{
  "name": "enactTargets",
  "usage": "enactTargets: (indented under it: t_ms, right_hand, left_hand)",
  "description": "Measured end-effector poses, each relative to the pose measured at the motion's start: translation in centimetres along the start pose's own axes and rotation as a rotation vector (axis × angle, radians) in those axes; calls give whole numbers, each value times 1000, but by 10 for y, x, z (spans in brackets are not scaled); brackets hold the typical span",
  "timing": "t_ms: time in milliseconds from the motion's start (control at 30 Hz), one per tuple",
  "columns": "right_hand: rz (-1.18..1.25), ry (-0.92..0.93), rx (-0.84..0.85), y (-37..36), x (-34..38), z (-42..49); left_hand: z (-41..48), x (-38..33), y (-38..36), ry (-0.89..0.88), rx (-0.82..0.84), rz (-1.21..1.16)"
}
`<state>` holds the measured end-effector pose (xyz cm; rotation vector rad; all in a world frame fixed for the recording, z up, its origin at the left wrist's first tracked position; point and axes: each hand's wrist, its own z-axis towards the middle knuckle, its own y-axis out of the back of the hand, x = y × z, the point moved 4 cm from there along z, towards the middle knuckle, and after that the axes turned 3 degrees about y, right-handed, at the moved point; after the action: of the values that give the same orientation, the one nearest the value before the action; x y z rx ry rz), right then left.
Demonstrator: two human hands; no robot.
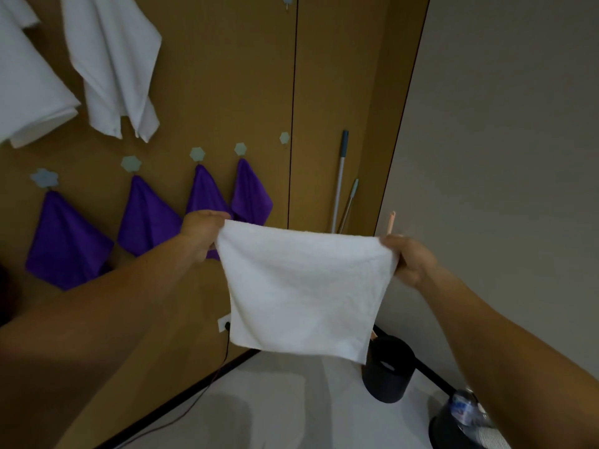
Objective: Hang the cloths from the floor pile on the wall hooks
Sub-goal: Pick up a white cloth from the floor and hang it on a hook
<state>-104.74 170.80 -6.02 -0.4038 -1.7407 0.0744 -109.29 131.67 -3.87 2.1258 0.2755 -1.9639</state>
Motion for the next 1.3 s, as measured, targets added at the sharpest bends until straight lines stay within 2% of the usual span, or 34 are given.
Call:
enactTargets:
  t_ms: [100,167,400,600,733,833,967,1133,1300]
  right_hand:
    - [192,110,29,-7,25,-2]
    - [237,151,-4,-6,36,-2]
    - [171,-32,-97,-4,37,-5]
    - [225,31,-98,-3,38,-5]
    - [85,146,-78,-3,45,1]
    - [-93,260,-151,2,49,7]
    - [-351,460,-277,10,52,11]
    - [-433,524,-339,17,54,20]
    - [-560,579,-403,12,63,23]
  left_hand:
    - [2,-8,-4,-7,18,-36]
    - [3,-18,-10,-36,37,-29]
    - [2,-27,-20,-58,28,-71]
    - [1,-29,-15,-11,36,-140]
    - [4,-28,-4,-24,-67,-231]
    - [6,-27,1,-57,-98,-192]
    - [6,-27,2,-151,-87,-75]
    - [1,-32,0,-254,-77,100]
    - [-7,-39,0,-376,-210,375]
